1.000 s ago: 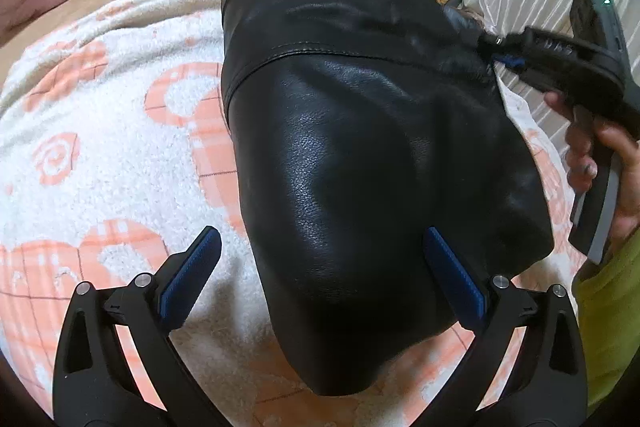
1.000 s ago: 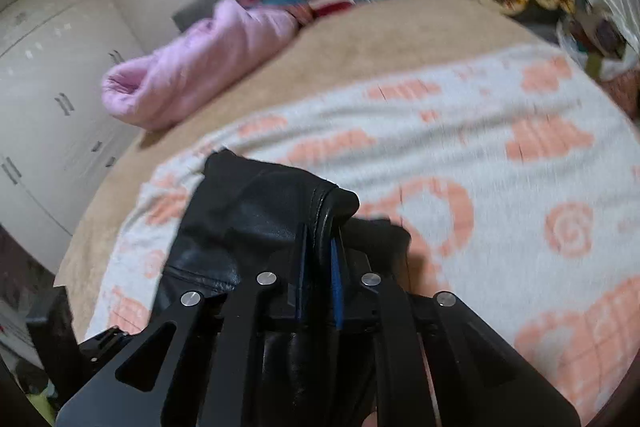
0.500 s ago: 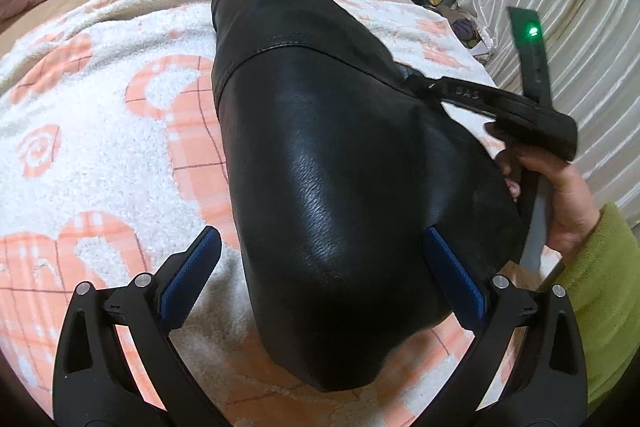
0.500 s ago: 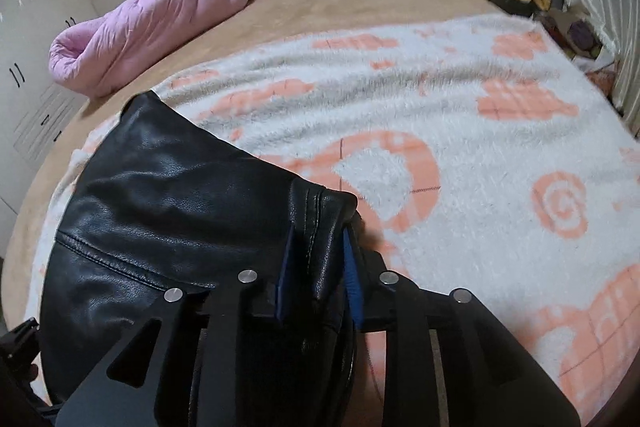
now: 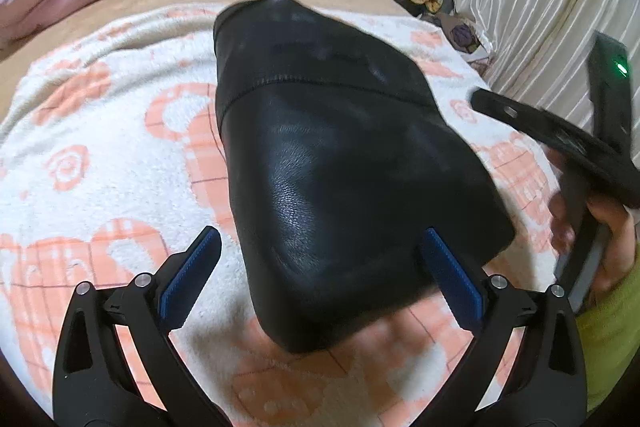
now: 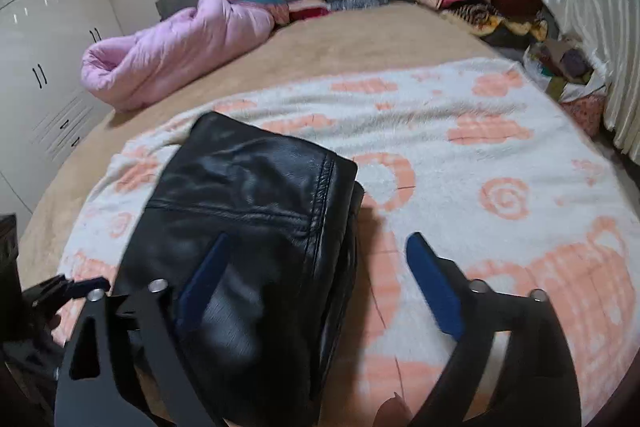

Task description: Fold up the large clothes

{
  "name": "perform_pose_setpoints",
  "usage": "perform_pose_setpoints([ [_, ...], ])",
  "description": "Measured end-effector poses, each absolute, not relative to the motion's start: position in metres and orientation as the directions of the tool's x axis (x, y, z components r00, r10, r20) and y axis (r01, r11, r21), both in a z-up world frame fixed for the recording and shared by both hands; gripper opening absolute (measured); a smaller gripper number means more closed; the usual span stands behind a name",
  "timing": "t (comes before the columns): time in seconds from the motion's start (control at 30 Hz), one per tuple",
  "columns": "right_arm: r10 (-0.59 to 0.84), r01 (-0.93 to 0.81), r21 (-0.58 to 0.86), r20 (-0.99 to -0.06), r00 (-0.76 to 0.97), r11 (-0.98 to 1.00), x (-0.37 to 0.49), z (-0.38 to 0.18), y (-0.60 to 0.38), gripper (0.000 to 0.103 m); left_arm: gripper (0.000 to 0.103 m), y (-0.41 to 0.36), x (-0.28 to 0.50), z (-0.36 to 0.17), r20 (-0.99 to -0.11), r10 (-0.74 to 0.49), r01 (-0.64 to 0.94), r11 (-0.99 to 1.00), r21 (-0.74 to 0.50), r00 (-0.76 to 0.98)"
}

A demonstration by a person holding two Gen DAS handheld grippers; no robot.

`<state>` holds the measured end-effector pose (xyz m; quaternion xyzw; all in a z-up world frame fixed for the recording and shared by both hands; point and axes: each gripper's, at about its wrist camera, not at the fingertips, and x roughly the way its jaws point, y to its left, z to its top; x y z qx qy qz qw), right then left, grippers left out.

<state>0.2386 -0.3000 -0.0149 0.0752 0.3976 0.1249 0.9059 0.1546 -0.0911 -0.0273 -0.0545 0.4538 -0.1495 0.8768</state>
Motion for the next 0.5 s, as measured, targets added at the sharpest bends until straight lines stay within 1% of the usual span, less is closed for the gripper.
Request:
perform_pose_setpoints([
  [0.17, 0.316, -0.194, 0.256, -0.629, 0.710, 0.947, 0.183, 0.011, -0.307, 0.098, 0.094, -0.087, 0.130, -0.012, -0.750, -0.301, 0.208, 0.953, -0.219, 0.589],
  [0.27, 0.316, -0.206, 0.246, -0.601, 0.734, 0.947, 0.153, 0.017, -0.304, 0.099, 0.094, -0.084, 0.109, -0.005, -0.729, -0.283, 0.206, 0.959, -0.195, 0.623],
  [0.33, 0.303, -0.211, 0.221, -0.587, 0.751, 0.952, 0.134, 0.019, -0.300, 0.099, 0.094, -0.083, 0.098, -0.003, -0.716, -0.285, 0.207, 0.958, -0.198, 0.637],
  [0.5, 0.308, -0.228, 0.210, -0.560, 0.769, 0.951, 0.092, 0.017, -0.287, 0.099, 0.094, -0.081, 0.074, -0.003, -0.701, -0.284, 0.207, 0.959, -0.196, 0.654],
])
